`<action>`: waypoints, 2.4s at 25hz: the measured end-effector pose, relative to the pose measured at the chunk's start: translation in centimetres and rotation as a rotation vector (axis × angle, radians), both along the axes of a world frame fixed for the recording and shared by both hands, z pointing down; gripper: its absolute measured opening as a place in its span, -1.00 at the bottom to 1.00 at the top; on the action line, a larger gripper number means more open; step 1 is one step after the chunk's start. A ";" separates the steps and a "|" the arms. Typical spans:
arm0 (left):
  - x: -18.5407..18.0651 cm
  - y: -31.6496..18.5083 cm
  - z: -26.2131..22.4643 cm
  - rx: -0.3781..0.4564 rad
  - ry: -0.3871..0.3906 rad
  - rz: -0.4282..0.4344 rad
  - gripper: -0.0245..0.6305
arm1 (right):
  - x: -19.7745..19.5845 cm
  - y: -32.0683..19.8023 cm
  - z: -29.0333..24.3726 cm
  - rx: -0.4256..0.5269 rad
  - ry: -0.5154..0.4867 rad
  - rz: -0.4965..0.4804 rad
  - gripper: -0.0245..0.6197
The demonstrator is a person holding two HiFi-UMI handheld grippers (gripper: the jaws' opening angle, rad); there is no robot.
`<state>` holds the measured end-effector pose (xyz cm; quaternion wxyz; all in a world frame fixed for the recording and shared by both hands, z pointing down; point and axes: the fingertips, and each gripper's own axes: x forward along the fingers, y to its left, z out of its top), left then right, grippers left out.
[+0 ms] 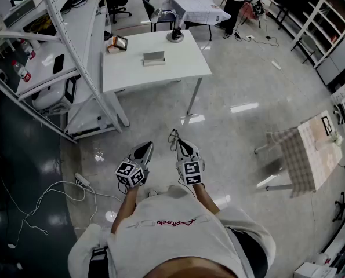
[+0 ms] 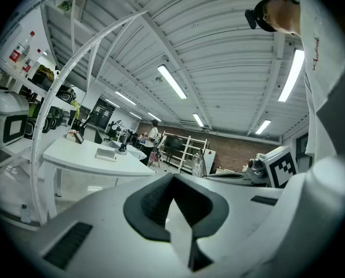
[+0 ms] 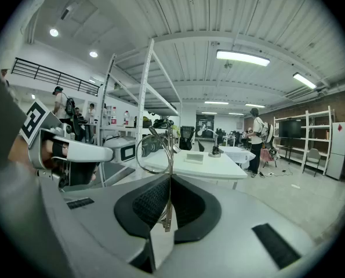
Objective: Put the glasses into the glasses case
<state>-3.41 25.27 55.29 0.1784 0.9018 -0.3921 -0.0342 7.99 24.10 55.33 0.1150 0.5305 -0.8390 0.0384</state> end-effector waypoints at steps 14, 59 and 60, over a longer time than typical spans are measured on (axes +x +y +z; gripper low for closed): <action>0.1 1.2 -0.2 -0.002 -0.011 -0.012 -0.85 | -0.2 1.1 0.2 -0.006 -0.015 -0.023 -0.87; 7.3 -6.6 1.8 -0.010 -0.036 -0.027 -0.85 | 5.3 -6.6 4.1 -0.044 -0.025 -0.103 -0.87; 7.1 -7.3 1.8 -0.010 -0.034 -0.031 -0.85 | 5.0 -7.3 4.1 -0.044 -0.023 -0.108 -0.87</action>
